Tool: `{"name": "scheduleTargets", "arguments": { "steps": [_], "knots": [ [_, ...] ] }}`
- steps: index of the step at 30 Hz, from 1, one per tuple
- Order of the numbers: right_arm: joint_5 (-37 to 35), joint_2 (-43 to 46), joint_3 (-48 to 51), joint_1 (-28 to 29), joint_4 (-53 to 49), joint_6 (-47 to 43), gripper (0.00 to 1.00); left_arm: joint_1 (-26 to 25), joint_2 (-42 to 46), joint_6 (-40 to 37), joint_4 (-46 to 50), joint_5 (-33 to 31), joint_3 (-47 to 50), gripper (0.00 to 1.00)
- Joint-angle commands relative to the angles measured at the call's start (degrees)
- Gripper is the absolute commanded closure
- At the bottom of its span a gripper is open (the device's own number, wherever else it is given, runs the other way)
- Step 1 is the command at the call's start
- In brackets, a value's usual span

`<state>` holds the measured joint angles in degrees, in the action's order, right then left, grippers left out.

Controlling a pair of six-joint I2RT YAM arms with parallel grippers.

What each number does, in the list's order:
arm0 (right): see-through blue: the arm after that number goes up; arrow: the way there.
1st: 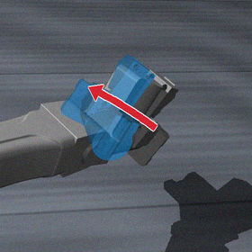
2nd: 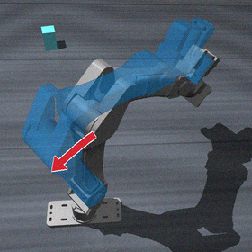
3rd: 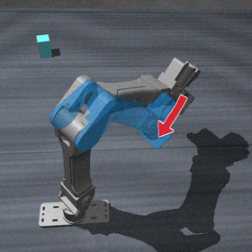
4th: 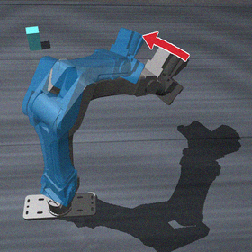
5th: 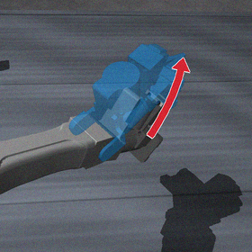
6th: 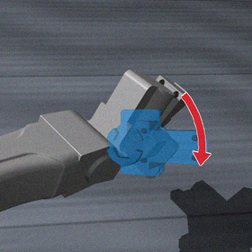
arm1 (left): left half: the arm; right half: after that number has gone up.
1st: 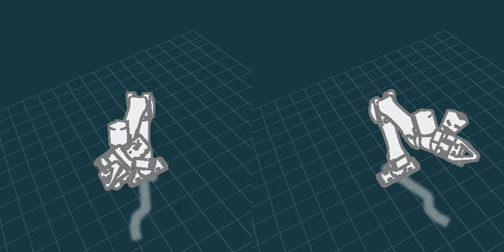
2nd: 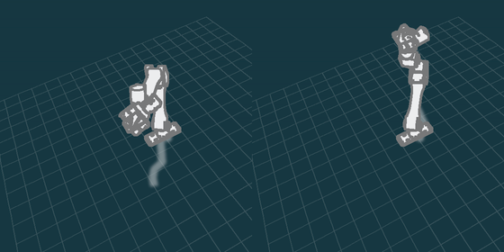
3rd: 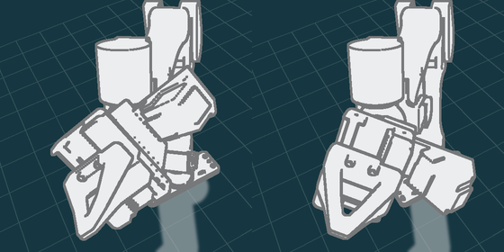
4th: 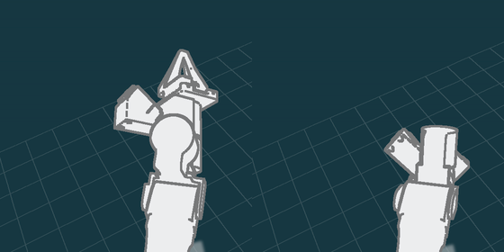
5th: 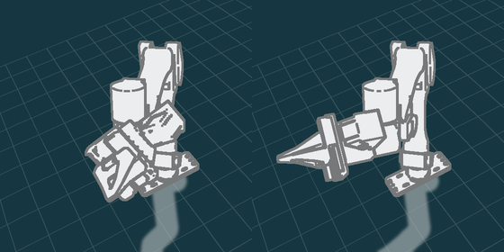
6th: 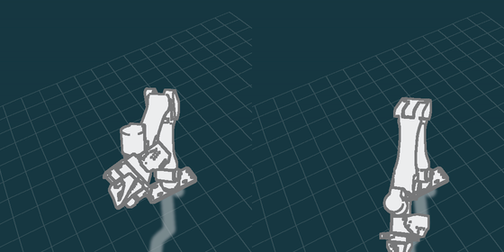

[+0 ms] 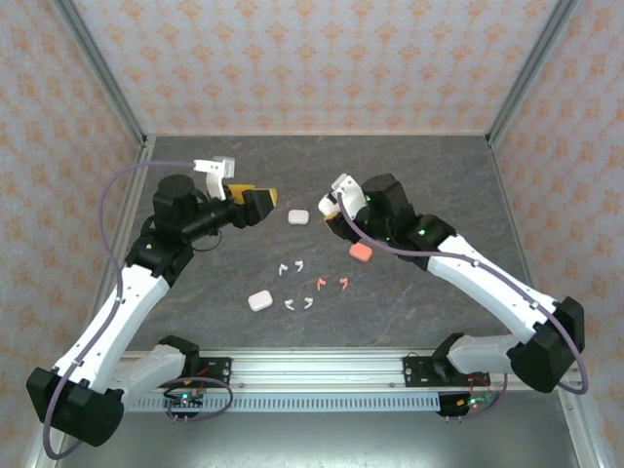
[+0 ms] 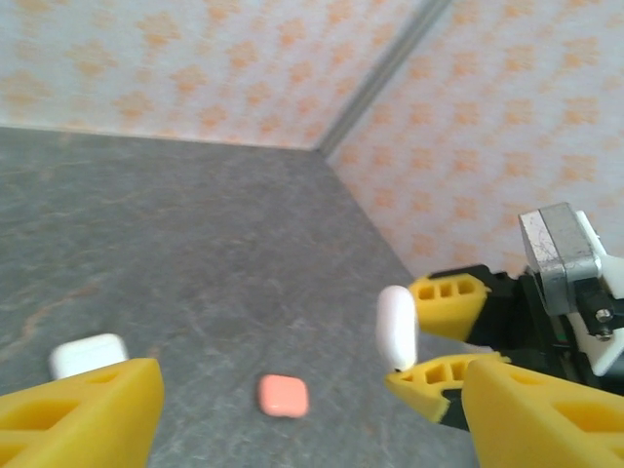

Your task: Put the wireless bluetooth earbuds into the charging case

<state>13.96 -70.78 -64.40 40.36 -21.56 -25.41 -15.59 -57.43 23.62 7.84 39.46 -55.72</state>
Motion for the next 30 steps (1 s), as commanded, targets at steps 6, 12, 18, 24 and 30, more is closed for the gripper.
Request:
{"name": "scheduleTargets", "arguments": {
  "steps": [6, 12, 18, 24, 30],
  "knots": [
    [1.95, 5.35, 0.42, 1.03, -0.42, -17.57, 0.67, -4.92, -6.65, 0.41, 6.03, 10.9, -7.89, 0.23],
    [3.28, 6.71, -0.18, 2.07, 0.41, -19.47, 0.67, -9.86, -11.92, 2.71, 3.22, 11.95, -9.64, 0.23],
    [3.35, 6.45, -0.04, 2.8, 0.43, -20.56, 0.67, -11.73, -14.17, 4.68, -0.86, 13.18, -9.84, 0.32],
    [3.63, 6.32, -0.2, 2.81, 1.6, -19.96, 0.67, -12.66, -15.47, 4.72, -0.57, 13.51, -10.07, 0.4],
    [3.3, 5.79, -0.84, 2.8, 1.69, -19.76, 0.67, -13.61, -15.94, 4.33, -0.82, 14.3, -9.71, 0.47]
  ]
}}
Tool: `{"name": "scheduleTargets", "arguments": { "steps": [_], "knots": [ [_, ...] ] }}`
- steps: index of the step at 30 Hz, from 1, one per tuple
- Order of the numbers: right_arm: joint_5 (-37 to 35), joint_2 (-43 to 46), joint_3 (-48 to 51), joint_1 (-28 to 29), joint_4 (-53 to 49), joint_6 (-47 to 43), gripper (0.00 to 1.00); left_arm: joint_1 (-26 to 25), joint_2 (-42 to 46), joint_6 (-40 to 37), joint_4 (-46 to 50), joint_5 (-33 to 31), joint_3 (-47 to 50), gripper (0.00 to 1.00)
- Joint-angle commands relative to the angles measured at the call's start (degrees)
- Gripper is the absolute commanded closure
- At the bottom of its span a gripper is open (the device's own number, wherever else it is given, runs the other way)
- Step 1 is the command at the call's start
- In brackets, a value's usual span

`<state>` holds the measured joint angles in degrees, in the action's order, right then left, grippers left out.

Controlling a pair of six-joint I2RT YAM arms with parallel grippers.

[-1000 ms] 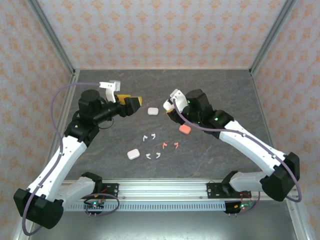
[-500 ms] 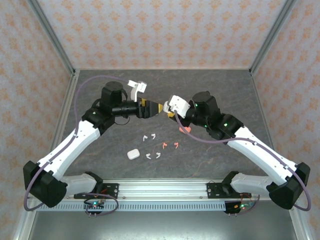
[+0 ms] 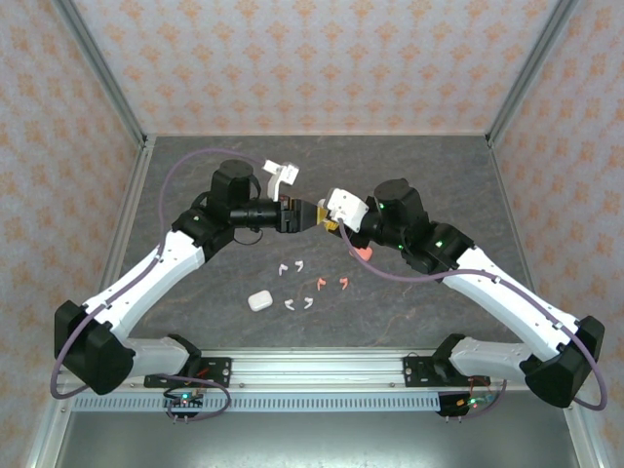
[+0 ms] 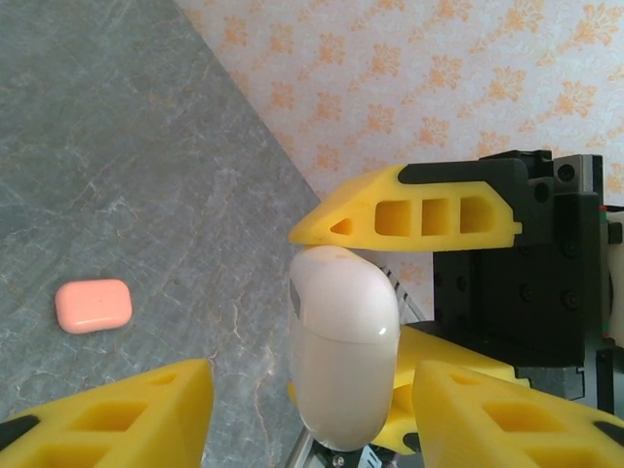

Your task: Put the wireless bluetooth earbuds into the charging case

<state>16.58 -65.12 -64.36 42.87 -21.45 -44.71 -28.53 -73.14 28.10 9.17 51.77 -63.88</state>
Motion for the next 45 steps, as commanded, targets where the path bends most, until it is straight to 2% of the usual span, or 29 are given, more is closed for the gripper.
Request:
{"name": "scheduleTargets", "arguments": {
  "steps": [1, 12, 15, 18, 22, 28, 29, 32, 35, 40, 45],
  "knots": [
    [0.73, 0.0, -1.02, 0.28, 1.52, -0.28, 0.67, -0.75, -0.37, -0.21, -2.19, 2.19, -1.51, 0.49],
    [1.11, -0.59, -1.4, 0.28, 1.44, 1.07, 0.67, -1.27, -1.03, -2.8, -0.38, 3.18, -2.41, 0.75],
    [1.44, -0.71, -2.06, 0.28, 0.14, 1.89, 0.63, -1.28, -0.6, -3.71, -0.38, 2.96, -2.26, 0.79],
    [1.61, -0.64, -2.44, 0.29, -1.2, 2.96, 0.54, -1.27, 0.12, -4.4, -1.36, 2.26, -1.65, 0.81],
    [1.18, 0.46, -1.42, 0.21, -1.66, 4.98, 0.29, -1.27, 2.12, -6.45, -4.67, 0.25, 0.72, 0.85],
    [5.18, 3.41, 1.09, -2.11, -1.03, 12.65, 0.07, -1.28, 6.6, -14.0, -7.03, -7.35, 5.47, 0.94],
    [6.87, 3.97, 1.52, -2.91, -0.7, 14.18, 0.0, -1.26, 7.18, -15.05, -7.64, -7.78, 6.23, 0.94],
    [16.28, 6.25, 3.81, -6.31, 2.67, 20.78, 0.01, -1.26, 9.08, -18.04, -11.06, -8.9, 9.42, 0.95],
    [23.32, 8.61, 7.7, -9.55, 10.59, 28.75, 0.01, -1.26, 10.8, -20.16, -14.1, -8.66, 12.03, 0.96],
    [26.87, 9.53, 11.8, -12.69, 21.97, 38.72, 0.01, -1.28, 12.88, -22.85, -15.62, -7.0, 13.91, 0.97],
    [27.02, 5.9, 9.97, -12.72, 22.12, 39.87, 0.0, -1.37, 13.55, -24.36, -14.97, -5.92, 13.96, 0.97]
  ]
}}
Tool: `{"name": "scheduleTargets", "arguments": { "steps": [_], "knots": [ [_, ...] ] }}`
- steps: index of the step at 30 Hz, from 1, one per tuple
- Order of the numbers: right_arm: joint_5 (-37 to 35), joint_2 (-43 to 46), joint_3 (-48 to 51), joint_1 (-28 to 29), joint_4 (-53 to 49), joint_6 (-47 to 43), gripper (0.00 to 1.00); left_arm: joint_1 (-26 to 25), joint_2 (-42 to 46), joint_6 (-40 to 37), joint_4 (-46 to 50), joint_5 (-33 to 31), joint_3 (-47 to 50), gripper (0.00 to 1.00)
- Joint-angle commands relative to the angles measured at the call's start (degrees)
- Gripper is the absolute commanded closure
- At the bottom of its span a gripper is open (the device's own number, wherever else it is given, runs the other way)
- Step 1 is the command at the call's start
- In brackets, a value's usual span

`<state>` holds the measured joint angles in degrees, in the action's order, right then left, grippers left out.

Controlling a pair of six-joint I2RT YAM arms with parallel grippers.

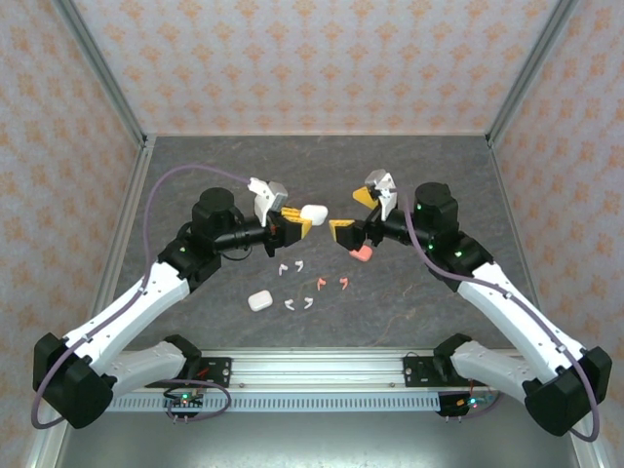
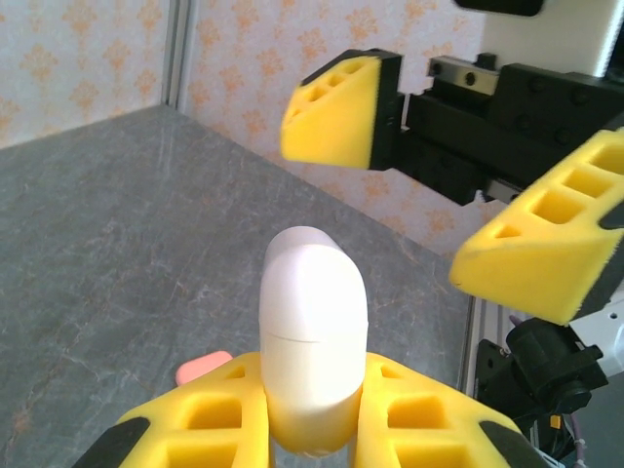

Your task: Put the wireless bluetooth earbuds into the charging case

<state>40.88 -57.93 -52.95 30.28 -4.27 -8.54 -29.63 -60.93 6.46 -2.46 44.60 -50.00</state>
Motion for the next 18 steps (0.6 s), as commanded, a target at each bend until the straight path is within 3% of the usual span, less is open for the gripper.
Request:
{"name": "scheduleTargets", "arguments": {
  "steps": [1, 9, 18],
  "knots": [
    [2.47, -2.01, -1.69, -0.13, 5.22, 4.07, 0.01, -0.32, 1.34, -2.83, -3.29, 1.49, 0.08, 0.97],
    [0.12, -5.66, -4.07, -0.14, 5.31, 5.37, 0.12, -0.27, 1.34, -3.18, -3.16, 1.93, 0.16, 0.97],
    [-0.81, -8.22, -7.05, -0.67, 3.28, 5.29, 0.12, -0.35, 1.16, -4.0, -2.47, 1.81, 0.46, 0.98]
  ]
}}
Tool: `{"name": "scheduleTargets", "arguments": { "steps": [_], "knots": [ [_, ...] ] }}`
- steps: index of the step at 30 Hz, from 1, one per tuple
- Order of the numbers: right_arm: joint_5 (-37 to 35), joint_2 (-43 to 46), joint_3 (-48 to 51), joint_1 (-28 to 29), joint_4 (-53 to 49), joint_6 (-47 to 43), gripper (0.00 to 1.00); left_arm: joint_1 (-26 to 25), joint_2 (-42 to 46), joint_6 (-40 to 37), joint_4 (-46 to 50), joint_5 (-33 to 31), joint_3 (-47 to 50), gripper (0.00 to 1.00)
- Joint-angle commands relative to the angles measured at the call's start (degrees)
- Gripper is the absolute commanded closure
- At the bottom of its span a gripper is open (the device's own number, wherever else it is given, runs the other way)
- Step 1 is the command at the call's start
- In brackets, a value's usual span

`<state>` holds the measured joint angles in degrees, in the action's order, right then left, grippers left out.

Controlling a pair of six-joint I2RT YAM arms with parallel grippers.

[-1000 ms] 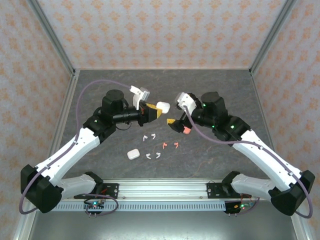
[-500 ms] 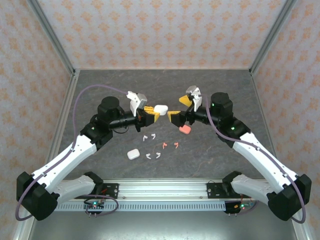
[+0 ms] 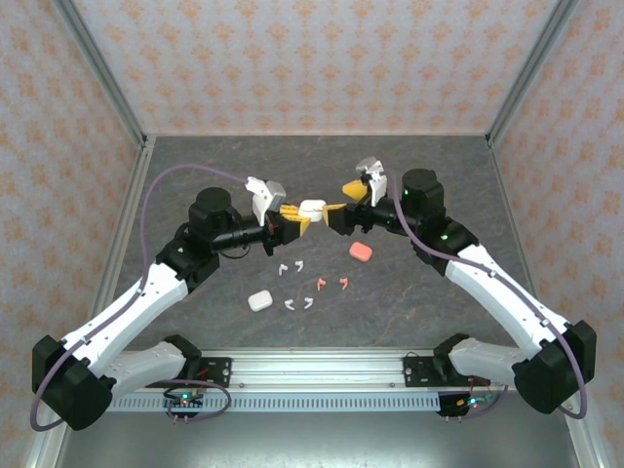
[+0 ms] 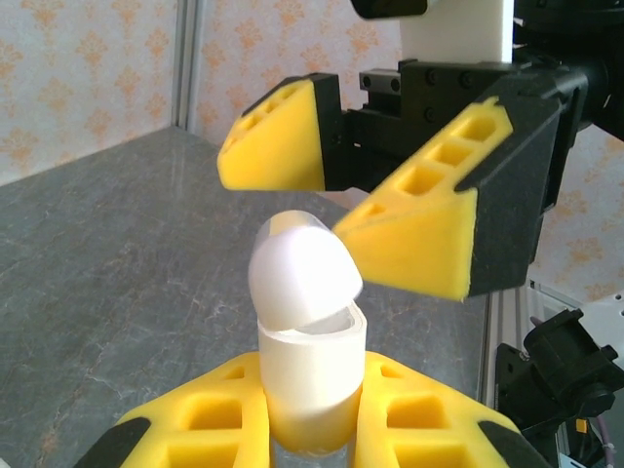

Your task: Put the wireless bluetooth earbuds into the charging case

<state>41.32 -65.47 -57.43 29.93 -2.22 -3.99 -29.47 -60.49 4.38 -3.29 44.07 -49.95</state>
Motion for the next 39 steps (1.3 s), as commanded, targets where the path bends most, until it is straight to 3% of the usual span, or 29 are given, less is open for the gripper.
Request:
{"name": "scheduleTargets", "arguments": {
  "steps": [1, 13, 25, 29, 34, 39],
  "knots": [
    [-1.37, -0.87, -2.85, -0.43, 0.93, 0.66, 0.13, -0.52, 0.68, -1.97, -1.62, 2.36, 0.47, 0.98],
    [-1.17, 1.81, -3.17, -1.41, -0.95, 0.38, 0.12, -0.57, 1.16, -2.59, -0.04, 0.63, 0.71, 0.98],
    [-13.77, 6.23, 3.32, -1.43, -5.92, 9.69, 0.17, -0.55, 5.8, -1.22, -3.04, -1.57, 3.63, 0.98],
    [-13.87, 2.79, 5.75, -1.54, -5.15, 15.66, 0.21, -0.58, 9.21, -1.17, -3.02, -1.97, 4.4, 0.98],
    [-5.25, -7.65, 6.1, -1.33, -2.17, 20.53, 0.35, -0.59, 12.94, -1.18, -3.33, -1.94, 4.77, 0.98],
    [-4.76, -18.03, 5.47, 3.93, 2.0, 20.8, 0.36, -0.5, 14.6, -0.79, -3.67, -2.24, 4.35, 0.99]
  ]
}}
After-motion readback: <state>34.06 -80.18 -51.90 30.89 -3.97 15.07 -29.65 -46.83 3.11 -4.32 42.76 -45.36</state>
